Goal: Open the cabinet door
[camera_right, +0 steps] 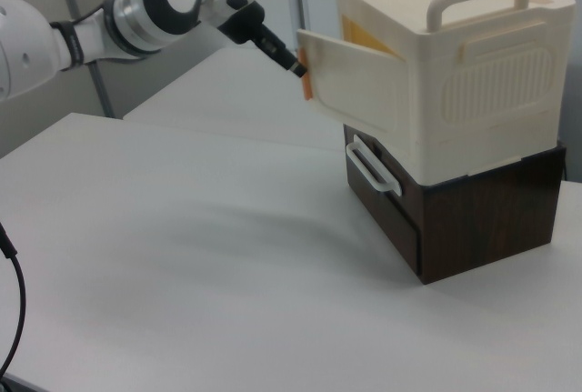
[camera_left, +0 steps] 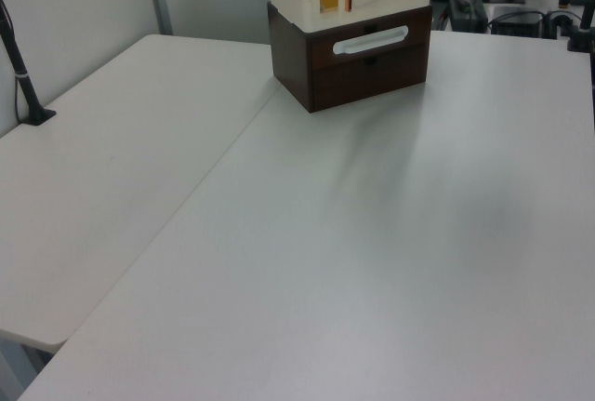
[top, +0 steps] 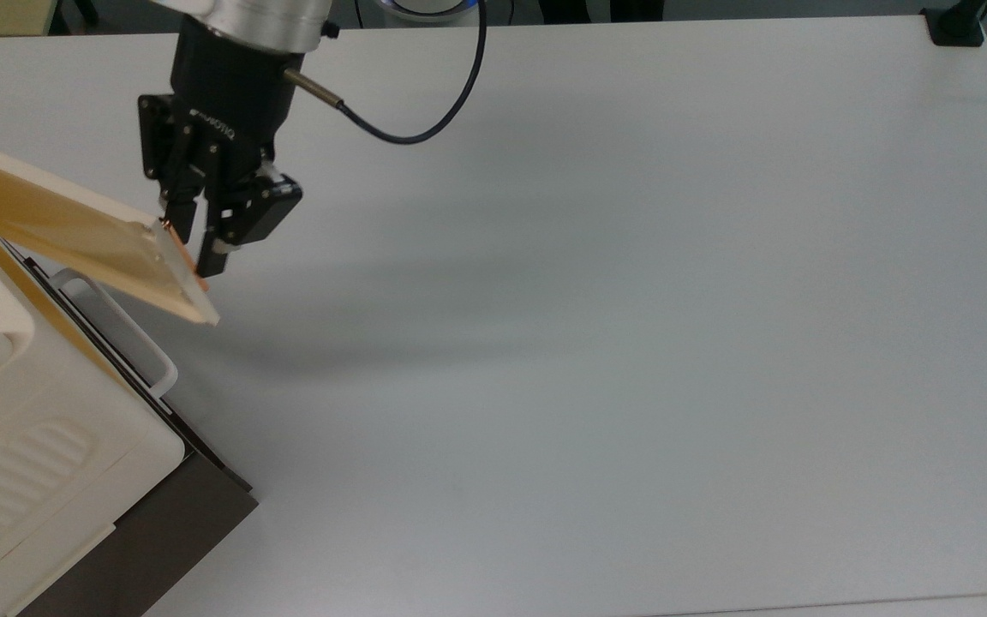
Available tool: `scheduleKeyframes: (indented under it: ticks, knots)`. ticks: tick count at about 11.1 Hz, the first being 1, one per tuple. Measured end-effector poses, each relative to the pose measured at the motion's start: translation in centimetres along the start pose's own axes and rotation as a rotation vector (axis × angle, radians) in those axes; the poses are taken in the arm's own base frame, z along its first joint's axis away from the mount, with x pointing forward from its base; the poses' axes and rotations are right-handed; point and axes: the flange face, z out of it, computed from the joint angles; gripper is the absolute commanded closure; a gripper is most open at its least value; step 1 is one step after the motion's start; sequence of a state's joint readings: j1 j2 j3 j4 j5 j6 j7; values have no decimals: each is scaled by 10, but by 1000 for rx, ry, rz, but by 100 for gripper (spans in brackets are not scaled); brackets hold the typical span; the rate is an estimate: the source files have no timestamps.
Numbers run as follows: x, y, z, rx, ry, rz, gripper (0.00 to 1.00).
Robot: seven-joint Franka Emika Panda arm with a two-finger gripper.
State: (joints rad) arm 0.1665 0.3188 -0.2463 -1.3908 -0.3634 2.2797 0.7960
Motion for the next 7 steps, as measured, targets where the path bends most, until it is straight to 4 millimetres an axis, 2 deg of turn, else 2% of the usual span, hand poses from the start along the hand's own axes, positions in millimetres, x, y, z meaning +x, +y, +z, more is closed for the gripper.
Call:
scheduleKeyframes:
  ticks: [3, 5, 7]
  knots:
    - [-13, -5, -26, -7, -115, 8, 0]
    - [-27, -21, -63, 7, -161, -29, 0]
    - [-29, -20, -97, 24, -210, -43, 0]
